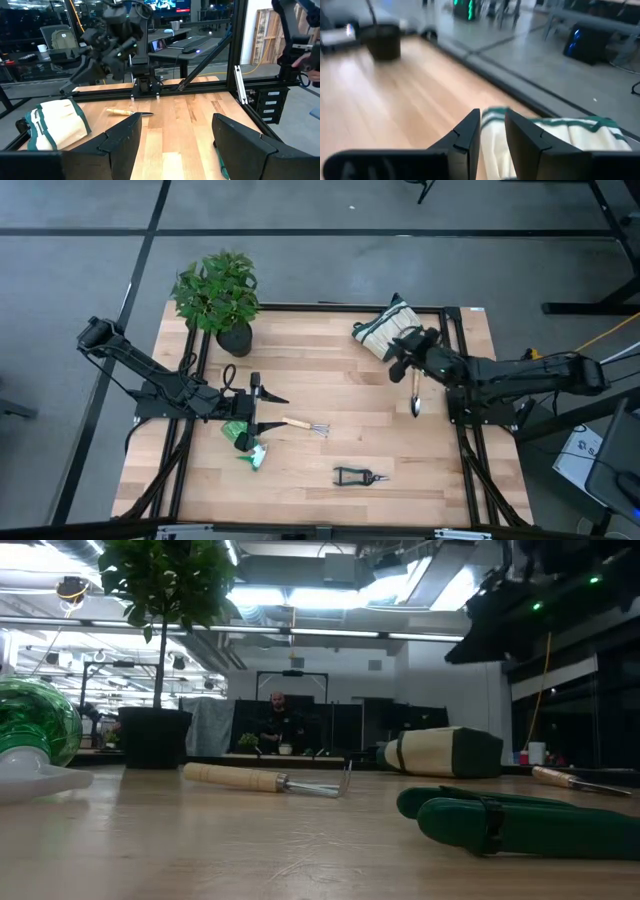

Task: Pick & Place Garden tools in Gardening bag
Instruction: Prepare the green gardening bag

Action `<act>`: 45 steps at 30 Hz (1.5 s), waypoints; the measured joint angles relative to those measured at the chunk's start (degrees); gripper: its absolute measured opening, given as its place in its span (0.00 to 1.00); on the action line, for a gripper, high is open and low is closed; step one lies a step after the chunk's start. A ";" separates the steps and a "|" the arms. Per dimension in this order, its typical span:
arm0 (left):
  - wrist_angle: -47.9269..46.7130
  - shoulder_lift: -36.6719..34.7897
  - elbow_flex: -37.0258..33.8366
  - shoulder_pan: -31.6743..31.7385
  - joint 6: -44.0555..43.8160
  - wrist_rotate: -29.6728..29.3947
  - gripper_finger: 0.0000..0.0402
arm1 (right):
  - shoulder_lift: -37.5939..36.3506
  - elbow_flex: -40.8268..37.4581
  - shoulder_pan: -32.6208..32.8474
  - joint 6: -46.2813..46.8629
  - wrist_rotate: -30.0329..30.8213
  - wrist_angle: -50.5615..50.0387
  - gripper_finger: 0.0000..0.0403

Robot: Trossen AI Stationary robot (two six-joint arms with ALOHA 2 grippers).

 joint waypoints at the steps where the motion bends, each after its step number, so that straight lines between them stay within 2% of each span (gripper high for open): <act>1: 0.00 0.00 0.02 0.00 0.00 -0.02 0.60 | 1.36 0.57 -1.02 -1.15 -1.97 -1.06 0.23; 6: 0.00 0.00 0.02 0.00 0.00 -0.01 0.60 | 8.48 1.11 -4.82 -3.77 -8.61 0.17 0.23; 13: 0.00 0.00 0.02 0.00 0.00 -0.02 0.60 | 15.11 1.12 -7.04 -10.15 -8.08 3.35 0.23; 26: 0.00 0.00 0.02 0.00 0.00 0.01 0.60 | 22.22 1.12 -8.50 -11.69 -8.43 15.97 0.23; 29: 0.00 0.00 0.01 0.00 0.00 -0.02 0.60 | 23.51 1.16 -9.46 -13.12 -10.66 17.51 0.24; 34: 0.00 0.00 0.02 0.00 0.00 0.01 0.60 | 25.61 1.16 -12.11 -12.87 -16.21 17.71 0.36; 40: 0.00 0.00 0.02 0.00 0.00 0.00 0.60 | 26.93 1.16 -15.14 -12.07 -16.27 17.91 0.55; 45: 0.00 0.00 0.01 0.00 0.00 -0.01 0.60 | 28.45 1.16 -17.31 -15.25 -15.97 17.88 0.64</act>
